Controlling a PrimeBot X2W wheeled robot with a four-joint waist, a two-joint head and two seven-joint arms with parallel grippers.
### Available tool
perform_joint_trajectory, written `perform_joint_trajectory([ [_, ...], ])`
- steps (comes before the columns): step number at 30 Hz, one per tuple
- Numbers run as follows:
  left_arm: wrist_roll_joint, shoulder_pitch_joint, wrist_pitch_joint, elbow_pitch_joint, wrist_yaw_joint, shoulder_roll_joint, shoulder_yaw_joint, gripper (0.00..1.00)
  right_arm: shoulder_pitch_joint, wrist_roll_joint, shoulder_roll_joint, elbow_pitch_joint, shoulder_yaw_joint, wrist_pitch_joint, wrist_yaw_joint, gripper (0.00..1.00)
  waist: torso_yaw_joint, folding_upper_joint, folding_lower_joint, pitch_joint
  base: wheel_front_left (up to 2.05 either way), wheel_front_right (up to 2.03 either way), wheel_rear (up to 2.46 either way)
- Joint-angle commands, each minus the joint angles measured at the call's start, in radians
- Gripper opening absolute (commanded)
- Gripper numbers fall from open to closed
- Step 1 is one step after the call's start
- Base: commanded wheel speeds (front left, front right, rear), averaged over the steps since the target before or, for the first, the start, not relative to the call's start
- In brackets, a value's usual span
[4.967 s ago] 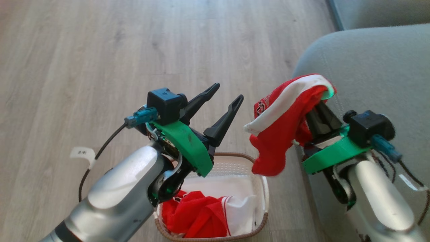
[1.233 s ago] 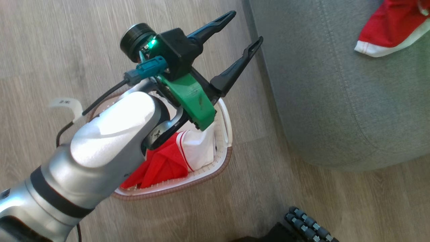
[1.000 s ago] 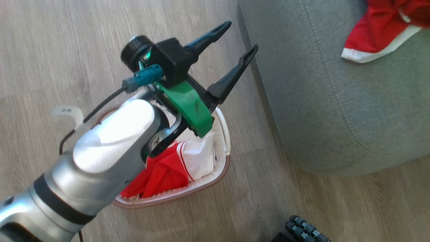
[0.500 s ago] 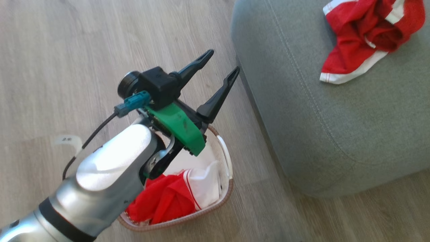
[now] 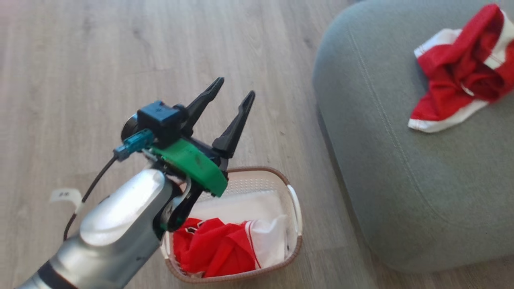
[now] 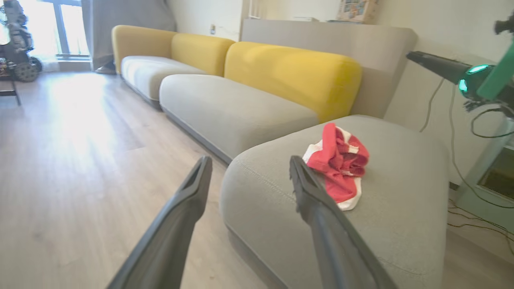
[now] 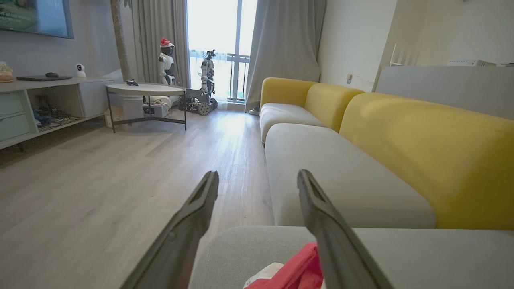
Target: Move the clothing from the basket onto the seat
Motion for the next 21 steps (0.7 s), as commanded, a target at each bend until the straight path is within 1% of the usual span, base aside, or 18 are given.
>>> perform_joint_trajectory([
  [1,-0.004,-0.022,-0.01,-0.032,0.007,0.034,0.053,1.0,0.042,-0.007,-0.025,-0.037,-0.025,-0.013,0.007,1.0,0.036,-0.0001,0.0001,-0.031,0.0,0.0,0.0],
  [6,-0.017,0.028,-0.021,-0.037,0.027,0.058,0.08,1.0,0.18,-0.051,0.004,-0.12,-0.141,-0.018,0.007,1.0,0.087,-0.0001,0.0001,-0.066,0.0,0.0,0.0],
  [8,-0.022,0.049,-0.024,-0.04,0.036,0.071,0.093,1.0,0.239,-0.071,0.031,-0.157,-0.191,-0.015,0.007,1.0,0.103,-0.0001,0.0001,-0.077,0.0,0.0,0.0],
  [14,-0.036,0.115,-0.032,-0.053,0.067,0.102,0.138,1.0,0.423,-0.154,0.149,-0.293,-0.357,0.013,0.007,1.0,0.145,-0.0001,0.0001,-0.102,0.0,0.0,0.0],
  [17,-0.039,0.15,-0.034,-0.063,0.086,0.114,0.164,1.0,0.511,-0.214,0.221,-0.372,-0.437,0.027,0.007,1.0,0.164,-0.0001,0.0001,-0.111,0.0,0.0,0.0],
  [21,-0.041,0.2,-0.037,-0.077,0.109,0.123,0.207,1.0,0.621,-0.28,0.329,-0.478,-0.511,0.043,0.007,1.0,0.19,-0.0001,0.0001,-0.121,0.0,0.0,0.0],
])
